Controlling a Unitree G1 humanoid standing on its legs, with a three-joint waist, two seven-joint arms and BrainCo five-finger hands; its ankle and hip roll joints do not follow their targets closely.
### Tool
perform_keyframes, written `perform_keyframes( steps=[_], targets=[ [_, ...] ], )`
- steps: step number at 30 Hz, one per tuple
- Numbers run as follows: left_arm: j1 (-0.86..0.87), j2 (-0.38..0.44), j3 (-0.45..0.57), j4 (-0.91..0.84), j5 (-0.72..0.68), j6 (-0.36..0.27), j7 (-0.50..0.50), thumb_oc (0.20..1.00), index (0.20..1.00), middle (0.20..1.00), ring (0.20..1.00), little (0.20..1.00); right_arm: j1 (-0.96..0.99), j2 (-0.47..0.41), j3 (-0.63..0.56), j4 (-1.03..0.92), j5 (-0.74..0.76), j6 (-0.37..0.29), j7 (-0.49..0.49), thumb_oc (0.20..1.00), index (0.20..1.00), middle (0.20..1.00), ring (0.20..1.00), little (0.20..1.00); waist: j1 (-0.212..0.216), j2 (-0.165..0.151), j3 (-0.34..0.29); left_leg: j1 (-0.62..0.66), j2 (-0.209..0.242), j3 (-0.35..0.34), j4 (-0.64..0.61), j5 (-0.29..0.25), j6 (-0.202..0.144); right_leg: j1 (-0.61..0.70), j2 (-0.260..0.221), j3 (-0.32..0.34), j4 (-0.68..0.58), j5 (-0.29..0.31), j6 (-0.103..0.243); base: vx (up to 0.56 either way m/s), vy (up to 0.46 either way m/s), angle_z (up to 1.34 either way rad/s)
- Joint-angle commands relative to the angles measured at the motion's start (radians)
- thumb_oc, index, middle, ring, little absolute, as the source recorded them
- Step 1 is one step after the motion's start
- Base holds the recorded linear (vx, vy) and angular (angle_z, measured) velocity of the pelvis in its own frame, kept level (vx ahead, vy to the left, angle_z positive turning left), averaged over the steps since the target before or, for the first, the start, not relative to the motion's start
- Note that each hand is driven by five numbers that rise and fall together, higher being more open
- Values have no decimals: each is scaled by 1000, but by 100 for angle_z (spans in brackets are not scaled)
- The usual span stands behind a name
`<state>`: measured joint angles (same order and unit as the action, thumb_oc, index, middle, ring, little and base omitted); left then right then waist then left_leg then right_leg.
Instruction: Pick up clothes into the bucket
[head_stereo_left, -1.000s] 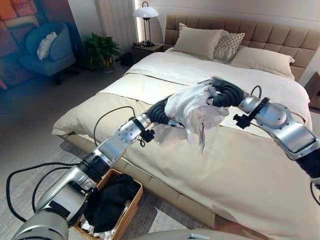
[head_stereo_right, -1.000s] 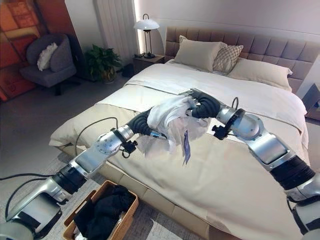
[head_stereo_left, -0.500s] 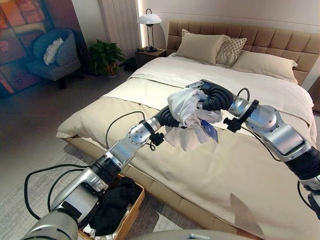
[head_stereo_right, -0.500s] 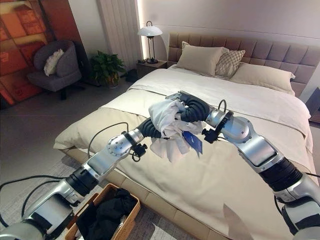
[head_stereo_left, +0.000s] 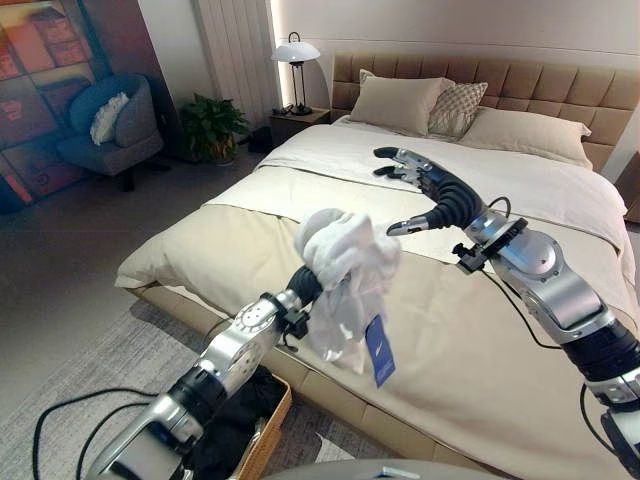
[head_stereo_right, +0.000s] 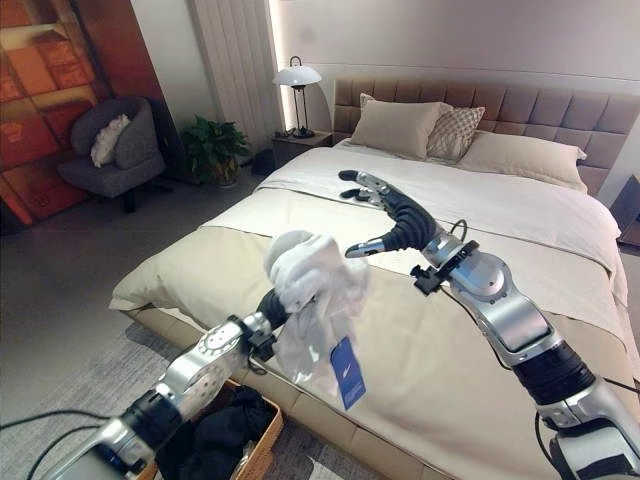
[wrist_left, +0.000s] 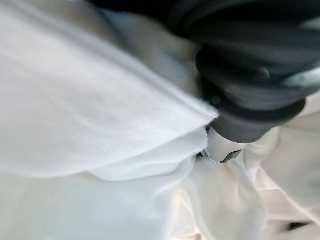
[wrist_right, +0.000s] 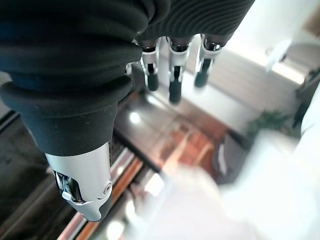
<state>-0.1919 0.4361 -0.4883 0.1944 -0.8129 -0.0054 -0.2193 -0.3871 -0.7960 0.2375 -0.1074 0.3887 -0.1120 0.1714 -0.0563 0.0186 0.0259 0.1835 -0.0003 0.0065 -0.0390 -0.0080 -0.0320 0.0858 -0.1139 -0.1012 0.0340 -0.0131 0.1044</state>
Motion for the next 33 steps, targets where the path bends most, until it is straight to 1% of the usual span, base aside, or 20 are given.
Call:
perform_keyframes(
  steps=[1,2,3,4,5,6,7,9,11,14,16,17,20,21,23,24,27,28,30,33],
  targets=[
    [19,79,142,-30,13,-73,-1,200,200,200,200,200,65,0,-130,47,-56,-50,-51,1000,1000,1000,1000,1000,35,-59,-29,-70,-12,-44,98,-75,-25,31,-65,-48,7,-1,48,-2,-5,4],
    [91,101,232,-45,14,-83,8,200,200,200,200,200,139,15,-207,62,-76,-46,-57,1000,1000,1000,1000,1000,42,-62,-29,-72,-12,-47,101,-76,-26,33,-65,-53,6,-2,48,-2,-5,5],
    [93,102,232,-46,14,-83,8,200,200,200,200,200,141,16,-208,60,-76,-46,-57,1000,1000,1000,1000,1000,42,-62,-30,-72,-12,-48,101,-76,-26,33,-65,-53,6,-3,48,5,-1,9],
    [158,85,339,-14,42,-100,42,200,200,200,200,200,234,95,-302,152,-42,-57,-110,1000,1000,1000,1000,1000,46,-61,-23,-73,-11,-51,105,-81,-26,37,-63,-57,8,-8,46,-3,5,10],
    [158,85,339,-14,42,-100,42,200,200,200,200,200,234,95,-303,151,-43,-57,-110,1000,1000,1000,1000,1000,45,-62,-26,-76,-12,-52,104,-77,-25,33,-64,-57,7,-5,46,-13,12,13],
    [206,68,434,10,88,-118,77,200,200,200,200,200,324,180,-372,215,-20,-61,-134,1000,1000,1000,1000,1000,46,-62,-21,-85,-13,-56,106,-75,-24,28,-62,-59,9,-7,43,-14,8,7],
    [208,68,434,8,89,-118,78,200,200,200,200,200,326,181,-372,214,-21,-61,-134,1000,1000,1000,1000,1000,45,-63,-22,-85,-13,-56,106,-75,-25,28,-62,-59,9,-7,43,-23,10,8],
    [272,45,587,24,237,-159,156,200,200,200,200,200,428,282,-478,382,-25,-75,-201,1000,1000,1000,1000,1000,47,-63,-6,-99,-15,-65,106,-71,-25,13,-59,-65,17,-12,39,-52,22,8],
    [303,39,690,41,340,-186,217,200,200,200,200,200,492,312,-537,505,-103,-74,-262,1000,1000,1000,1000,1000,45,-59,13,-112,-14,-71,112,-73,-27,0,-57,-69,31,-21,36,-48,27,15],
    [335,36,770,37,417,-203,270,200,200,200,200,200,551,339,-561,619,-140,-60,-280,1000,1000,1000,1000,1000,42,-60,30,-137,-16,-76,114,-63,-30,-25,-56,-73,38,-18,34,-62,11,16],
    [340,56,832,62,522,-224,351,200,200,200,200,200,599,367,-574,737,-136,-57,-301,1000,1000,1000,1000,1000,35,-61,78,-181,-15,-86,127,-52,-34,-71,-52,-75,63,-16,30,-169,2,5],
    [337,56,831,63,524,-225,353,200,200,200,200,200,595,366,-573,742,-135,-60,-300,1000,1000,1000,1000,1000,34,-62,78,-185,-15,-87,130,-52,-35,-76,-53,-75,67,-18,30,-199,1,5],
    [343,64,873,118,560,-238,415,200,200,200,200,200,636,389,-559,841,-167,-60,-317,1000,1000,1000,1000,1000,24,-62,135,-245,-14,-91,143,-38,-37,-149,-50,-73,100,-11,28,-214,16,6],
    [346,63,885,156,553,-248,446,200,200,200,200,200,641,396,-537,893,-170,-62,-312,1000,1000,1000,1000,1000,16,-62,180,-289,-15,-83,165,-32,-35,-204,-51,-61,124,0,29,-208,32,-4],
    [340,68,890,175,552,-257,464,200,200,200,200,200,641,395,-515,902,-183,-65,-308,1000,1000,1000,1000,1000,13,-64,202,-328,-14,-75,193,-34,-34,-249,-54,-48,151,1,30,-227,50,-15],
    [309,84,880,221,545,-282,506,200,200,200,200,200,637,385,-485,918,-180,-82,-307,1000,1000,1000,1000,1000,4,-67,251,-400,-13,-71,260,-38,-31,-318,-63,-24,200,2,26,-227,59,-24],
    [273,90,862,276,532,-303,558,200,200,200,200,200,639,390,-436,930,-200,-93,-311,1000,1000,1000,1000,1000,-1,-77,282,-448,-18,-67,325,-52,-23,-360,-68,-6,243,-5,20,-121,46,-22],
    [234,106,832,301,526,-321,602,200,200,200,200,200,619,385,-393,959,-192,-111,-324,1000,1000,1000,1000,1000,-4,-89,336,-495,-20,-67,389,-71,-17,-410,-68,13,299,-17,16,-154,4,-12],
    [227,114,818,277,534,-322,618,200,200,200,200,200,610,379,-380,943,-190,-119,-323,1000,1000,1000,1000,1000,-3,-97,355,-533,-23,-67,422,-70,-14,-443,-72,19,318,-15,13,-132,2,-14],
    [136,182,758,340,572,-315,666,200,200,200,200,200,577,364,-343,964,-162,-141,-346,1000,1000,1000,1000,1000,-6,-111,415,-637,-26,-73,520,-88,-16,-532,-75,27,407,-38,4,-141,-4,-2]
  ],
)
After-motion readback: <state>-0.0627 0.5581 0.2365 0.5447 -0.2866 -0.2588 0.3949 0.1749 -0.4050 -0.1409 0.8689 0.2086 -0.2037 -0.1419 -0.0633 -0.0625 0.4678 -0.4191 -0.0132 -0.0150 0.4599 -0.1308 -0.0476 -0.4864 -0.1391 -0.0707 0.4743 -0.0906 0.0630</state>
